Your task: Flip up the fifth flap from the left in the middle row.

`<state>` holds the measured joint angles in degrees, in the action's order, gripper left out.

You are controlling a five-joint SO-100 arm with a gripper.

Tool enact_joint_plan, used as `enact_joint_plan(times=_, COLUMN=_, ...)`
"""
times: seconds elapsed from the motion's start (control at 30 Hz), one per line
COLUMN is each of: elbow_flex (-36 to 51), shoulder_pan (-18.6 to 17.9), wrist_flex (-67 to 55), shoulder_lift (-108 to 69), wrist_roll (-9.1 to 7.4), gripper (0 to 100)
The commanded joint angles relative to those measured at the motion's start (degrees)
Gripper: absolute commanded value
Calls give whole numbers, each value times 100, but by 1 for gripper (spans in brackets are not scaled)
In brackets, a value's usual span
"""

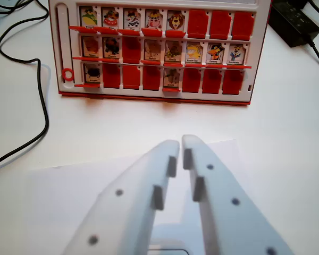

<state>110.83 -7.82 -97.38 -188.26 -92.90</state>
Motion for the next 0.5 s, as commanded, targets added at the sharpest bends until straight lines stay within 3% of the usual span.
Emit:
enact_joint_plan(times=0.0, elbow_flex=-26, shoulder_pan=-79, wrist_flex=114, shoulder_lift=229, wrist_roll=-88, gripper=0)
enact_joint_plan(times=0.17, elbow_flex=88, shoulder_pan=-237, wrist_flex=211, shoulder_lift=659, wrist_roll=-141, gripper=0)
enact_joint_plan(times=0.3, elbow_flex=352, shoulder_pan=-290, wrist_flex=492, shoulder_lift=984, wrist_roll=-299, gripper=0)
enact_joint_plan(times=0.47, elbow_flex=378, shoulder_pan=-176, wrist_flex=756, shoulder_lift=1749, wrist_roll=-132, gripper=0)
